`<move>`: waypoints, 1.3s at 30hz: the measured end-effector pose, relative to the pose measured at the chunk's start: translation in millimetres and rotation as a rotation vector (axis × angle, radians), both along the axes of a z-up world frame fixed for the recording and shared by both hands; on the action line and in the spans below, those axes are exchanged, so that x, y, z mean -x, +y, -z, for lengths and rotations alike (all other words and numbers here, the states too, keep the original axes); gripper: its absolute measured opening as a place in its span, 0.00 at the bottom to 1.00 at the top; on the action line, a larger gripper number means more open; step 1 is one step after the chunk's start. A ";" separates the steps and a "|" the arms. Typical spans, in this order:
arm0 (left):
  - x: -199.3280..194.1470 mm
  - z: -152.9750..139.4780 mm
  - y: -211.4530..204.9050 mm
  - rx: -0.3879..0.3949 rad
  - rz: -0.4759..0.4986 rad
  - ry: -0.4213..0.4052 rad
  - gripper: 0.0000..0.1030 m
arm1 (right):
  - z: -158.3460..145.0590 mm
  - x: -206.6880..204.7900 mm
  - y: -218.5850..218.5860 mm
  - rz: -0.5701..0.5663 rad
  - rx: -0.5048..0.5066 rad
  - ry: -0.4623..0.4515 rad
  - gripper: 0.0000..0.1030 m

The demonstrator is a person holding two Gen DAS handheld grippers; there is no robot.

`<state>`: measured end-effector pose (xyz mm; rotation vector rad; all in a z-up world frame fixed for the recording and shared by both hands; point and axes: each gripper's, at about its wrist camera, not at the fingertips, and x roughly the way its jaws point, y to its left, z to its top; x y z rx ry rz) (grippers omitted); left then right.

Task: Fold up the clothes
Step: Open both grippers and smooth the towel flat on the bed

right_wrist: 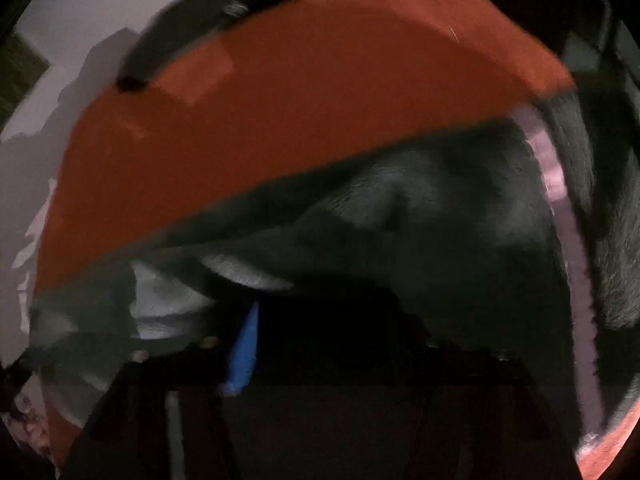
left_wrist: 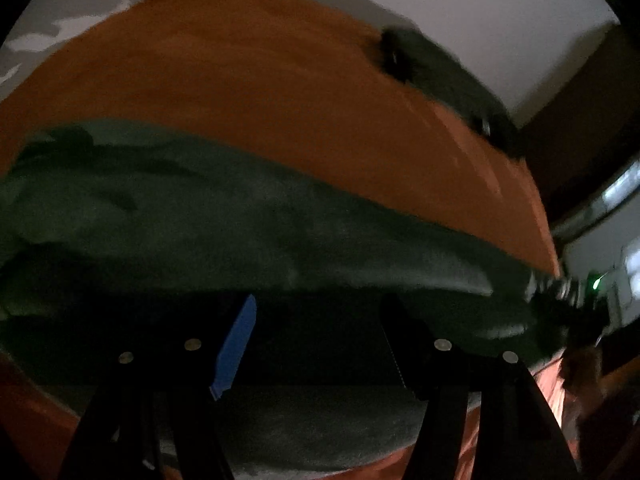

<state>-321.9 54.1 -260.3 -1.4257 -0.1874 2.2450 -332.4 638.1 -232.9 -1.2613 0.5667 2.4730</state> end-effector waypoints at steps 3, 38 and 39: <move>28.6 -26.1 -22.9 0.067 -0.034 0.052 0.64 | 3.1 17.7 -28.9 -0.088 -0.013 0.001 0.52; 150.2 9.2 -52.0 -0.044 -0.352 -0.215 0.09 | 19.8 137.4 -148.2 -0.820 -0.121 -0.132 0.03; 143.6 7.8 -39.8 -0.067 -0.320 -0.229 0.14 | 21.1 140.4 -145.1 -0.811 -0.115 -0.144 0.03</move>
